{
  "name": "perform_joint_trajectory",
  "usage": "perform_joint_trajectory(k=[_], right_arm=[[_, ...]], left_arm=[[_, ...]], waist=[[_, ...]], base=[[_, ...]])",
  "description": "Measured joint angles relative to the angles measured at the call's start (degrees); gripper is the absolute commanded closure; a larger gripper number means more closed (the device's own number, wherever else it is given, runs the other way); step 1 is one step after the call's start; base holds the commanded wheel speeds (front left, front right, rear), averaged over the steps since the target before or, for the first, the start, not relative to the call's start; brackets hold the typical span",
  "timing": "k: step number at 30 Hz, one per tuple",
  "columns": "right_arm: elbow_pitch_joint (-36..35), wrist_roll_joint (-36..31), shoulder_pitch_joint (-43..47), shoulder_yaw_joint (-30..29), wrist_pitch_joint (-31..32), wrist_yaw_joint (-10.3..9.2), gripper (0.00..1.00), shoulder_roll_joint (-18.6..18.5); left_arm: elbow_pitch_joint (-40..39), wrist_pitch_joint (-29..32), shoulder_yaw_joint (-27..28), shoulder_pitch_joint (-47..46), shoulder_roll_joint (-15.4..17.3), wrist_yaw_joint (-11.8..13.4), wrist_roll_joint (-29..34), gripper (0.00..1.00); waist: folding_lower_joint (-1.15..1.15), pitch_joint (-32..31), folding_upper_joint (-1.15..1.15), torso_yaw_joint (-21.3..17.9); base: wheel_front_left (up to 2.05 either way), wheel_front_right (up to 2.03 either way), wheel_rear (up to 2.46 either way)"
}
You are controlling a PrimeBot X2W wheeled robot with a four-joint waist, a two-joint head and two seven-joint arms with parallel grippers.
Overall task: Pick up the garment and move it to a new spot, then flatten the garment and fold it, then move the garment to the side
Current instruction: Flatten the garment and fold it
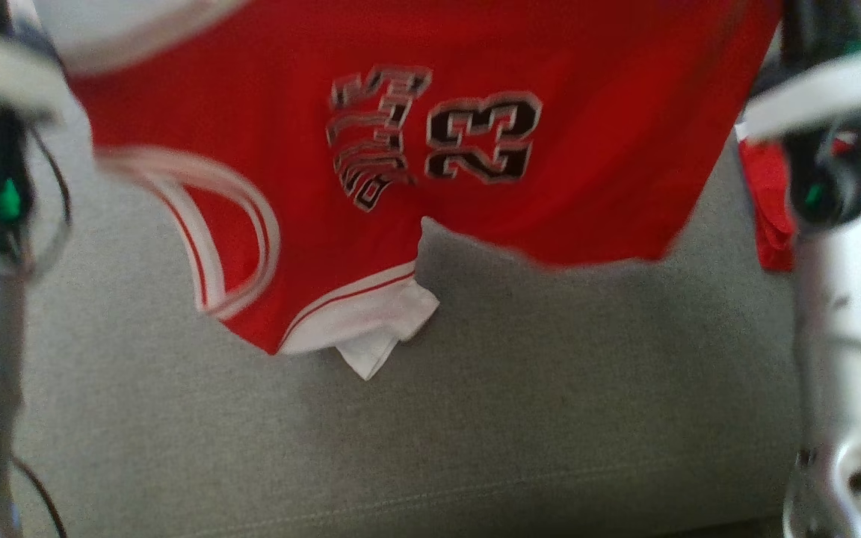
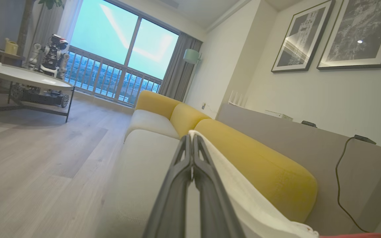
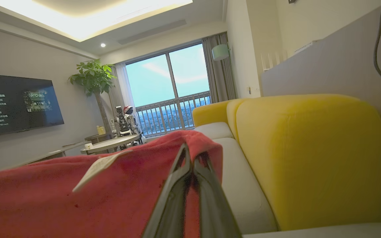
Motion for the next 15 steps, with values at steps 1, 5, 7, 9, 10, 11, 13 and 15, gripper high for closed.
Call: perform_joint_trajectory(k=[1,5,7,9,10,11,13,15], right_arm=[[0.07,-0.47,-1.98,-0.02,0.82,0.0,1.0,-0.16],[3.28,-2.68,-11.31,0.46,2.04,0.0,1.0,-0.7],[5.93,-4.5,-16.83,0.64,1.41,0.0,1.0,-0.97],[7.44,-5.55,-19.54,0.65,0.85,0.0,1.0,-1.0],[8.92,-6.56,-22.25,0.66,0.12,0.0,1.0,-1.01],[10.39,-7.2,-24.84,0.6,-0.55,0.0,1.0,-1.01],[13.15,-8.95,-30.05,0.38,-2.74,0.0,1.0,-1.01],[15.72,-10.89,-34.87,-0.15,-5.82,0.0,1.0,-1.0]], left_arm=[[1.87,1.13,-0.46,-3.31,0.03,-0.13,0.01,1.0],[10.8,2.83,-2.57,-17.17,0.9,-1.54,2.7,1.0],[15.37,2.03,-3.92,-24.58,1.2,-2.21,5.66,1.0],[17.53,1.18,-4.74,-28.17,1.35,-2.76,7.26,1.0],[19.62,-0.02,-5.27,-31.78,1.4,-3.09,8.75,1.0],[21.49,-1.18,-5.89,-35.24,1.48,-3.53,10.16,1.0],[24.62,-4.33,-7.12,-42.16,1.8,-5.22,13.14,1.0],[27.73,-8.65,-8.1,-48.7,2.07,-6.6,16.01,1.0]], waist=[[0.0,0.4,0.0,-0.19],[0.01,3.14,0.0,-0.85],[0.01,5.13,0.0,-1.05],[0.01,6.21,0.0,-1.14],[0.01,7.38,0.0,-1.22],[0.01,8.6,0.0,-1.31],[0.02,11.35,0.0,-1.48],[0.02,14.27,0.0,-1.63]], base=[[0.0,0.0,0.0],[0.0,0.0,0.0],[0.0,0.0,0.0],[0.0,0.0,0.0],[0.0,0.0,0.0],[0.0,0.0,0.0],[0.0,0.0,0.0],[0.0,0.0,0.0]])
